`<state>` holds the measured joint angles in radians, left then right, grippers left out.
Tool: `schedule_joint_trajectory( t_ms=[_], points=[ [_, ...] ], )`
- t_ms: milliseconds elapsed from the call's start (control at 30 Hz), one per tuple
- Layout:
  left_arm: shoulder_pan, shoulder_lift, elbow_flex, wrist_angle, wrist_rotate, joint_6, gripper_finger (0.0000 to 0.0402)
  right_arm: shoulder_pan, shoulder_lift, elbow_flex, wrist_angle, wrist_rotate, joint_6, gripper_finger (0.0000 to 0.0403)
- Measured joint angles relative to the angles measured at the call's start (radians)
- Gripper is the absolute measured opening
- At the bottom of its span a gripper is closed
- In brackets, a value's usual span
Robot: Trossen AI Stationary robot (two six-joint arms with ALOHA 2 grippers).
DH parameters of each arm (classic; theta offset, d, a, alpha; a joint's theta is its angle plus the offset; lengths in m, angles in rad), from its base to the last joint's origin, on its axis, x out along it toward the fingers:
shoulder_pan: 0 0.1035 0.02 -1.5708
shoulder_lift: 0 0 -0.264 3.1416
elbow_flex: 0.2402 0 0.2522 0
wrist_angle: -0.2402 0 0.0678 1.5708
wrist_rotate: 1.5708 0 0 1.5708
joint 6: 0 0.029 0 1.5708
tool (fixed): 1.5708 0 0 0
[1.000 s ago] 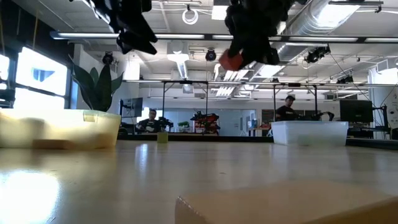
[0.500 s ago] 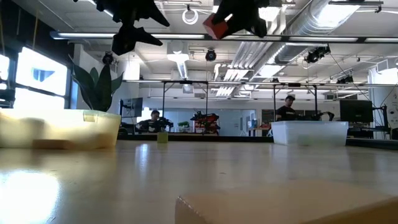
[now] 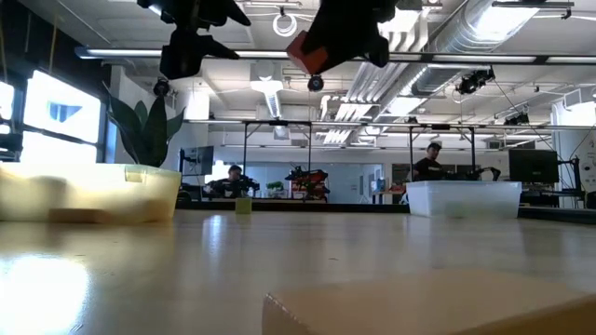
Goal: Sort & place blocks by color
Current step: Put the orange block into the yellow bin
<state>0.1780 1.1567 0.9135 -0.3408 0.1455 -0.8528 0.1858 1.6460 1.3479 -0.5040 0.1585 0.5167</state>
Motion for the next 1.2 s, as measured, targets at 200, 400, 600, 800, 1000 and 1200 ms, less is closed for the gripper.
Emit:
schedule_joint_trajectory(
  t_ms=[200,400,600,800,1000,1200],
  points=[
    [-0.042,0.061,0.000,0.006,0.000,-0.078,0.0195,-0.001,0.031,0.000,0.023,-0.006,-0.102,0.0104],
    [-0.064,0.145,0.000,0.101,-0.001,-0.172,0.0195,-0.002,0.031,0.000,0.023,-0.009,-0.233,0.0104],
    [-0.064,0.226,0.000,0.243,0.031,-0.254,0.0195,-0.003,0.031,0.000,-0.026,0.020,-0.284,0.0104],
    [-0.065,0.293,0.000,0.333,0.033,-0.301,0.0195,-0.012,0.031,0.000,-0.064,0.028,-0.316,0.0104],
    [-0.064,0.349,0.000,0.394,0.025,-0.346,0.0195,-0.036,0.036,0.000,-0.082,0.026,-0.317,0.0104],
    [-0.063,0.374,0.001,0.419,-0.008,-0.352,0.0195,-0.049,0.052,0.000,-0.099,0.003,-0.320,0.0104]
  ],
)
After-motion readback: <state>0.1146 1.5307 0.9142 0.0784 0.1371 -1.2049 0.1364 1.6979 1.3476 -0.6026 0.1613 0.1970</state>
